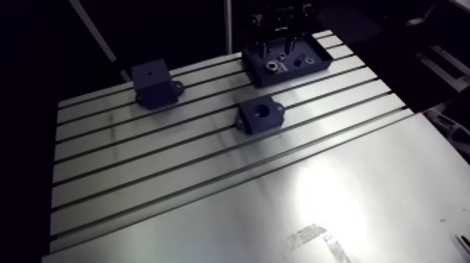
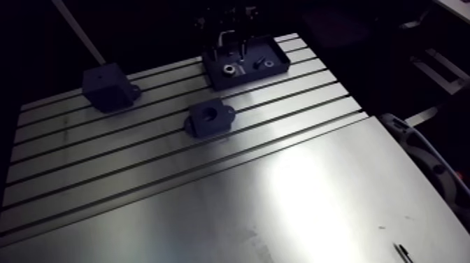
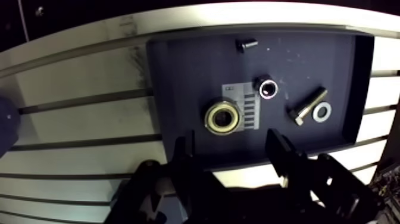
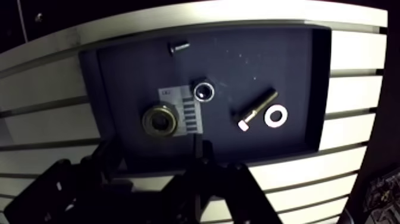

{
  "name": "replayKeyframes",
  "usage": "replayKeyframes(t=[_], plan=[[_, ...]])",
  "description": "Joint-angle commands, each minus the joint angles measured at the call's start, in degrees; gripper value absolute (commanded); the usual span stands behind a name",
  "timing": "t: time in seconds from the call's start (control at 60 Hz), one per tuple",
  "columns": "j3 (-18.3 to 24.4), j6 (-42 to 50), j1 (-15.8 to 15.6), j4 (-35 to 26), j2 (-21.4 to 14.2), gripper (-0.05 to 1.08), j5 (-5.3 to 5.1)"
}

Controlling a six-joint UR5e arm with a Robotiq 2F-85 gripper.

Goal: Pick up the bearing and press it into the housing until flush.

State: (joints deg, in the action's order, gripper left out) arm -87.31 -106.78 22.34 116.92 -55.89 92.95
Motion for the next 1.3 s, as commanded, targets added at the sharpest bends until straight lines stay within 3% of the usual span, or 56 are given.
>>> replayKeyframes(t=[0.017, 1.3], plan=[[-0.1, 0.0, -0.2, 1.0, 0.6, 0.31, -0.01], [0.2, -0.1, 0.2, 1.8, 2.9, 0.36, 0.00]])
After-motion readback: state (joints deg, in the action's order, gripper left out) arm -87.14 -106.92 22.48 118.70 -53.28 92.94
